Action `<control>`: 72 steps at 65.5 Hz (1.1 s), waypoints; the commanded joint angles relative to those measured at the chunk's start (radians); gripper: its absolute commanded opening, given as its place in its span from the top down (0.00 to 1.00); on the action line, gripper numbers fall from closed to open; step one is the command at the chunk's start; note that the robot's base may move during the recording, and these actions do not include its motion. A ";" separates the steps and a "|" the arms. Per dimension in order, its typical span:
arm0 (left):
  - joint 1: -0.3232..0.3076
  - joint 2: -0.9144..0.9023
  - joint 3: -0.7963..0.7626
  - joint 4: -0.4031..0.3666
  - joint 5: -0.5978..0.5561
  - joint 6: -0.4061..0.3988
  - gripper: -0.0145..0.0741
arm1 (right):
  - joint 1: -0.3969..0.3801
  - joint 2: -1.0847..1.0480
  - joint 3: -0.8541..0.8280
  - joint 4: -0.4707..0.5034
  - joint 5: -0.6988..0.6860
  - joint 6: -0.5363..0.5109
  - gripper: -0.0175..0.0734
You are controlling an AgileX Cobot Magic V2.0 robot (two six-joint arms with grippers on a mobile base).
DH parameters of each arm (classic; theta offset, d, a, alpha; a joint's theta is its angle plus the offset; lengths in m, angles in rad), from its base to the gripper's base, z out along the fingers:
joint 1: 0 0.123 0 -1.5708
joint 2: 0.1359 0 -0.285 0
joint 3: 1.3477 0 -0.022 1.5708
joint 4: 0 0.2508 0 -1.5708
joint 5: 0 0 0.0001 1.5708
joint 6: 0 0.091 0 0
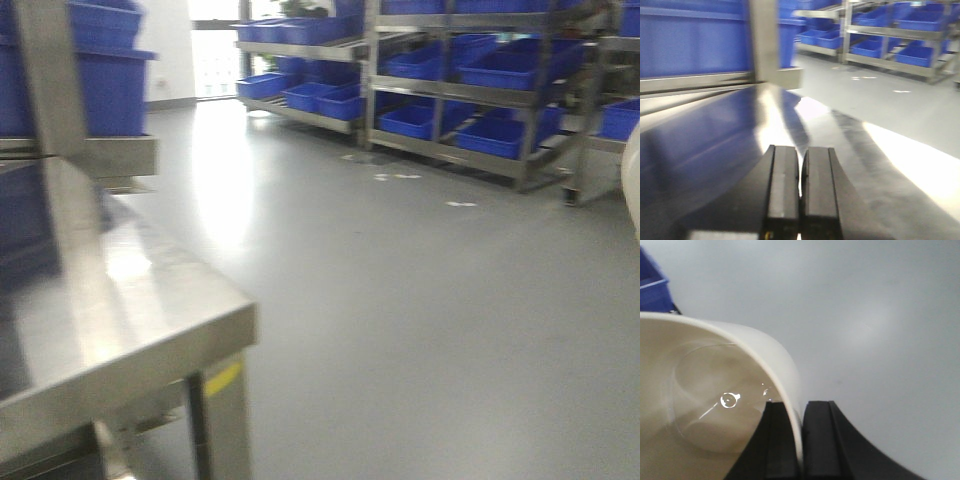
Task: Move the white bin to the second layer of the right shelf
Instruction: 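Drive the base backward and turn away from the table holding the bin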
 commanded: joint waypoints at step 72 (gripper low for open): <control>-0.002 -0.016 0.037 0.000 -0.086 -0.003 0.74 | -0.006 0.003 -0.029 0.002 -0.087 -0.007 0.76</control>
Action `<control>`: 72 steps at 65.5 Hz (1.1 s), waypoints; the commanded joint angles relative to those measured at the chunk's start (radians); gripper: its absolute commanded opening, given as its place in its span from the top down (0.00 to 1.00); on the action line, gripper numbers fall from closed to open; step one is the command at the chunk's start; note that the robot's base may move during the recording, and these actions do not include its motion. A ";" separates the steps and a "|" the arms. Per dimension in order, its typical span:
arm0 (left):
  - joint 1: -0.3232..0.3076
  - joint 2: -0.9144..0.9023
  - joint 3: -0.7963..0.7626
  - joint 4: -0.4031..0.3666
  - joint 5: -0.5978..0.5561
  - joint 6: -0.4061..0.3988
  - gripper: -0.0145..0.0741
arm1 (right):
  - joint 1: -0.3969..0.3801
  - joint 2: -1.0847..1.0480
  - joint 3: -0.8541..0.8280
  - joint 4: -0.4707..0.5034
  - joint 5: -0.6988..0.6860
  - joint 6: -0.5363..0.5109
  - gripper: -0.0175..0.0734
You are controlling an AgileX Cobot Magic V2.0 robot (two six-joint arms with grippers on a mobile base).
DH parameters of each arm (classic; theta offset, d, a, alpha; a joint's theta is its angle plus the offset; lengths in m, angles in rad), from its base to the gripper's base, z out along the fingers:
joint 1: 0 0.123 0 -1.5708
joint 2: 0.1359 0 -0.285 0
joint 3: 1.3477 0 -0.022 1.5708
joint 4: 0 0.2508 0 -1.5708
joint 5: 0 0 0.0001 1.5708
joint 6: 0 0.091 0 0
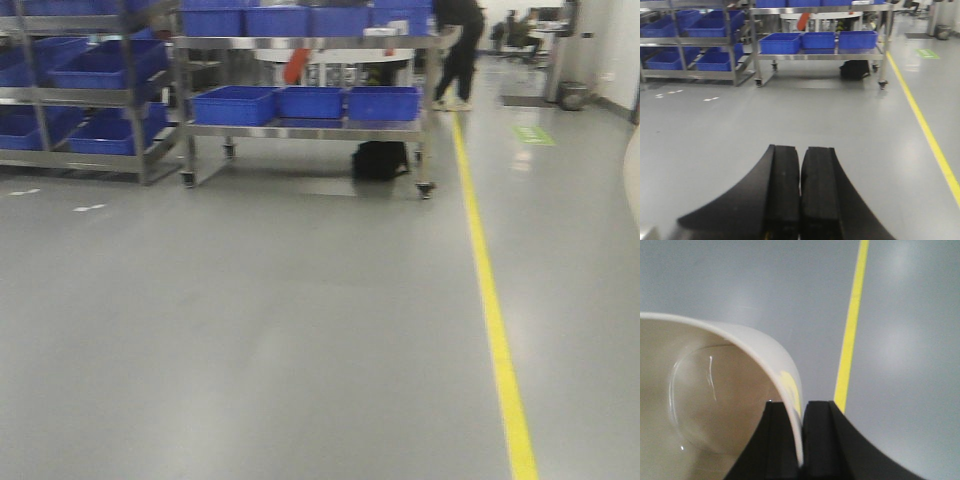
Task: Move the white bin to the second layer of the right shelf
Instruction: 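Drive the base backward and turn away from the table holding the bin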
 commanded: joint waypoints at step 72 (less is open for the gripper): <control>-0.002 -0.016 0.037 0.000 -0.086 -0.003 0.74 | -0.006 0.003 -0.029 0.002 -0.088 -0.007 0.76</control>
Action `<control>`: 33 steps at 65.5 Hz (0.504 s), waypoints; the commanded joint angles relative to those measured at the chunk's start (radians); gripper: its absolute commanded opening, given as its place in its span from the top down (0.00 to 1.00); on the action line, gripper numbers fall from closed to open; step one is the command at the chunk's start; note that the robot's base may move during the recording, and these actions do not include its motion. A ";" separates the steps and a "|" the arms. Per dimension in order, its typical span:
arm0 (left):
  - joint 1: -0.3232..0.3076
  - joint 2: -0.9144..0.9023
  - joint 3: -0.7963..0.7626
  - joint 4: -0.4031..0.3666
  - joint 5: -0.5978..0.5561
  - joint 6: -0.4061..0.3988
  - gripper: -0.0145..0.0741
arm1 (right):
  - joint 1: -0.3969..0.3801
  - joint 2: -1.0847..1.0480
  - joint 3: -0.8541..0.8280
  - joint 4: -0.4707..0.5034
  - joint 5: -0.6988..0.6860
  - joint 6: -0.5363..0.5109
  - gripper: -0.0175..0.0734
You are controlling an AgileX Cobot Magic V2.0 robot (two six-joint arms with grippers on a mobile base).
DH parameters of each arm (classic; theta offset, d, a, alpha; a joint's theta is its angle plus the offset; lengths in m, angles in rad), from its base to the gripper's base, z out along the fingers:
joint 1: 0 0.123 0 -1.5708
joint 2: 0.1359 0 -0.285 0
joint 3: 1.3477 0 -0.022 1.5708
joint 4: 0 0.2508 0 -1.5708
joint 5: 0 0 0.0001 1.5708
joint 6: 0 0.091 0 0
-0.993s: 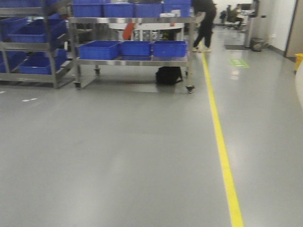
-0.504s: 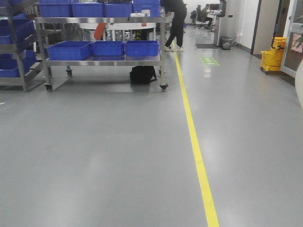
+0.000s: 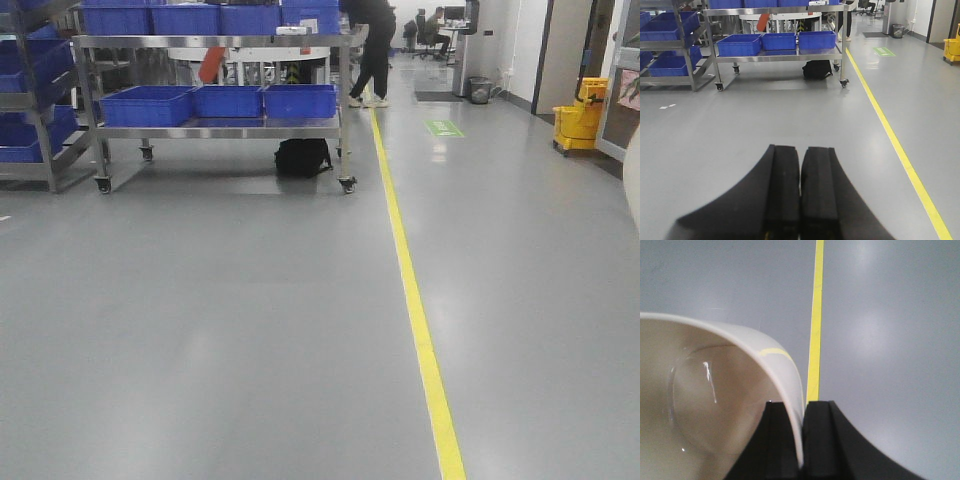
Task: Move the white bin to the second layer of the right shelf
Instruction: 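Drive the base backward and turn away from the table holding the bin, then drive the base past the cart of blue crates carrying the bin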
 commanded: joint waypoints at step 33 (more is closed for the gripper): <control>-0.002 -0.016 0.037 0.000 -0.086 -0.003 0.74 | -0.006 0.003 -0.029 0.002 -0.088 -0.007 0.76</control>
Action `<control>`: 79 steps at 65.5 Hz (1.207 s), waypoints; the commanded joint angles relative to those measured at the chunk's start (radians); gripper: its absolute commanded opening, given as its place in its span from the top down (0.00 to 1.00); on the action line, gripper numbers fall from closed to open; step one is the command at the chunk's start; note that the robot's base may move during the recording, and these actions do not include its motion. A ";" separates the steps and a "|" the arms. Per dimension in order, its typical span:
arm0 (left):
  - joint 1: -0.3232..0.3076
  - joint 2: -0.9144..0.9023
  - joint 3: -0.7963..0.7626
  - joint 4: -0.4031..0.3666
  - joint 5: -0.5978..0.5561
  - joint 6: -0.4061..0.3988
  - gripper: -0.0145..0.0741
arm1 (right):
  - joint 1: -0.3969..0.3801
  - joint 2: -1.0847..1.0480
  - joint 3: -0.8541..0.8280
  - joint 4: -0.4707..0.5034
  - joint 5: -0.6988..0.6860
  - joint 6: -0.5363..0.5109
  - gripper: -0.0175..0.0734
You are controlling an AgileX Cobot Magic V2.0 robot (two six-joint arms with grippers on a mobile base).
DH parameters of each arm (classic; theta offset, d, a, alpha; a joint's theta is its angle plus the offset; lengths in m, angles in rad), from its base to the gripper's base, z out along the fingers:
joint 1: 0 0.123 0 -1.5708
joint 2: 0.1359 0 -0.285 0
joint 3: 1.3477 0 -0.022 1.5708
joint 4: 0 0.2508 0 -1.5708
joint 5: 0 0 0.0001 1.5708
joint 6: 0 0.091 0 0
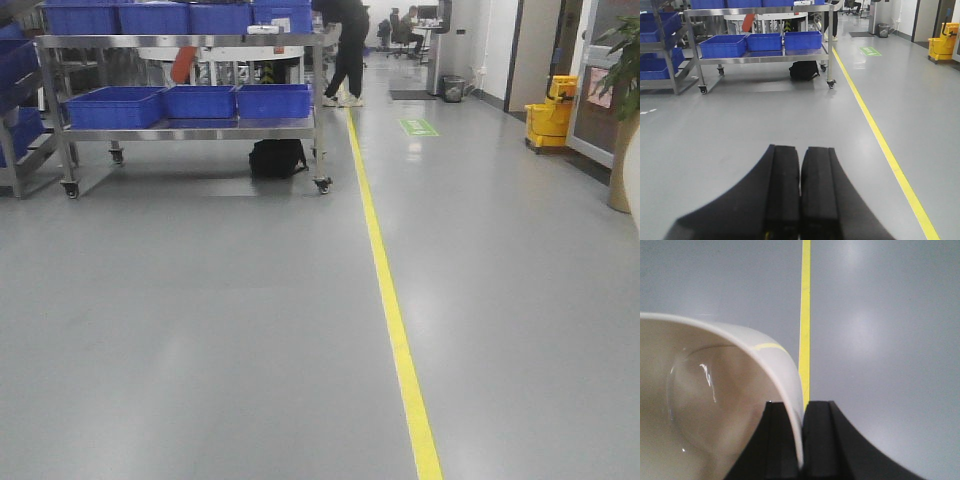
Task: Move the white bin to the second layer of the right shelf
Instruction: 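Drive the base past the cart of blue crates carrying the bin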
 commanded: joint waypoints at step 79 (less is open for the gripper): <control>-0.002 -0.016 0.037 0.000 -0.086 -0.003 0.74 | -0.006 0.003 -0.029 0.002 -0.088 -0.007 0.76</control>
